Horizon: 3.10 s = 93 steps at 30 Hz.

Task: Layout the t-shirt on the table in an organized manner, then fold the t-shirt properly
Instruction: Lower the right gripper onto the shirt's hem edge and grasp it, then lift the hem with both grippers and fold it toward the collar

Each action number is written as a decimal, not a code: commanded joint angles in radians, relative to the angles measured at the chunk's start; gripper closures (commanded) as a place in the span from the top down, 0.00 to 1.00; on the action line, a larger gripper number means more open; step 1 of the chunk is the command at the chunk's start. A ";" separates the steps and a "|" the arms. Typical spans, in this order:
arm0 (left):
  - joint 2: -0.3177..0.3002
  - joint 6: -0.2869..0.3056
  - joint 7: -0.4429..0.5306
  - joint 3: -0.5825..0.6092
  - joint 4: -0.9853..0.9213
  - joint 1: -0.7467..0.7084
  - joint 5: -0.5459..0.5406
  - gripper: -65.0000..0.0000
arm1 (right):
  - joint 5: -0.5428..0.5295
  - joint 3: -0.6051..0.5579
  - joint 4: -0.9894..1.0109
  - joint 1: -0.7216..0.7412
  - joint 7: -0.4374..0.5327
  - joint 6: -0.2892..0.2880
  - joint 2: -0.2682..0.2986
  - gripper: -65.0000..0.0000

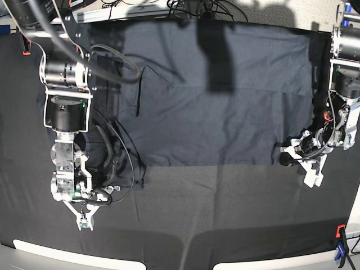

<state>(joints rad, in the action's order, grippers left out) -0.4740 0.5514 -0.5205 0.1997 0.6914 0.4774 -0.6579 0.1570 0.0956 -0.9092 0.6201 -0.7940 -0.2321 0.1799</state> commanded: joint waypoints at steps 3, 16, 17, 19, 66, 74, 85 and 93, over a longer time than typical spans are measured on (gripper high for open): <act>-0.011 0.003 -0.003 -0.003 0.009 0.024 0.002 0.00 | 0.000 0.002 -0.016 0.039 0.017 0.012 0.014 0.53; -0.011 0.003 -0.002 -0.003 0.008 0.024 0.002 0.00 | -0.096 0.003 -0.016 0.001 0.079 0.012 0.071 0.53; -0.011 0.003 -0.003 -0.003 0.009 0.024 0.002 0.00 | -0.103 0.003 -0.016 -0.013 0.101 0.012 0.068 0.53; -0.011 0.003 -0.002 -0.003 0.009 0.024 0.002 0.00 | -0.115 0.003 -0.016 -0.037 0.123 0.012 0.063 0.53; -0.023 -0.071 -0.162 -0.004 0.412 -0.115 0.003 0.00 | -0.149 0.011 -0.755 -0.455 0.015 -0.240 0.062 0.00; -0.099 -0.311 -0.166 -0.005 0.826 -0.304 0.234 0.00 | -0.131 0.087 -1.047 -0.676 0.008 -0.258 0.062 0.00; -0.156 -0.433 -0.217 -0.005 1.177 -0.555 0.468 0.00 | -0.180 0.263 -1.130 -0.905 0.018 -0.332 0.070 0.00; -0.156 -0.457 -0.278 -0.005 1.194 -0.676 0.599 0.00 | -0.267 0.418 -1.169 -0.996 0.016 -0.385 0.070 0.00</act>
<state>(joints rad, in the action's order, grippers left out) -0.6155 0.1078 -0.8162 0.2028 1.8664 -0.2081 -0.0685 -0.1062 0.5087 -2.0563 -0.3805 -0.7982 -0.5961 0.2378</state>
